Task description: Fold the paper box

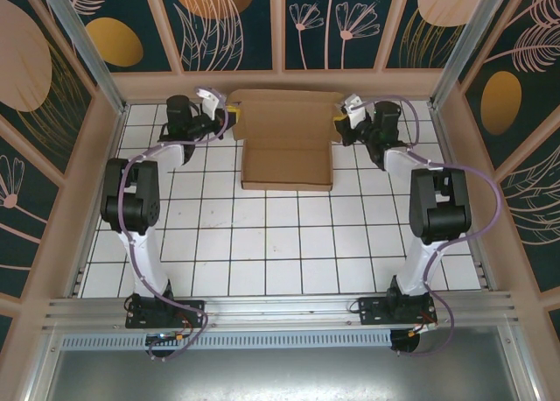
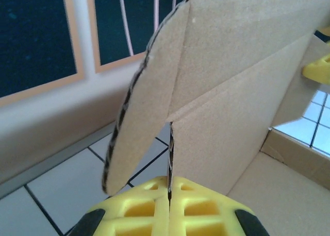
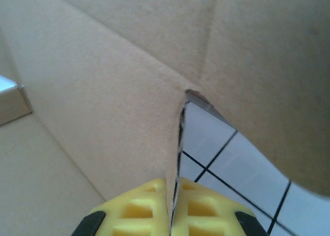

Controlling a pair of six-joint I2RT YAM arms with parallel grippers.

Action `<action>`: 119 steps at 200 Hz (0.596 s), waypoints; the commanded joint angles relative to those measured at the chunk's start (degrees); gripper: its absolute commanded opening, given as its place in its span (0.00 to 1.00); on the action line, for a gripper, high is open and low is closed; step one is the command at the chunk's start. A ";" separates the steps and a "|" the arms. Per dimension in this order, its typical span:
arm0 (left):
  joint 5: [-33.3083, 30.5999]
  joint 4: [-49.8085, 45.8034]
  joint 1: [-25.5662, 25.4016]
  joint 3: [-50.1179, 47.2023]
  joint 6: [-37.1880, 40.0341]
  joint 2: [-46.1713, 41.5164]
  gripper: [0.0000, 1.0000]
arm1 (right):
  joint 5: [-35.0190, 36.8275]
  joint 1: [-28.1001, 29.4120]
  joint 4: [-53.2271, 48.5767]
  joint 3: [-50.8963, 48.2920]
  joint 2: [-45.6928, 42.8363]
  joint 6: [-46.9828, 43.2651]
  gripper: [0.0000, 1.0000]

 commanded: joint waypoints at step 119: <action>-28.82 12.33 -8.72 -20.96 -34.06 -12.05 0.12 | 55.88 20.03 13.88 -8.13 -4.59 39.60 0.05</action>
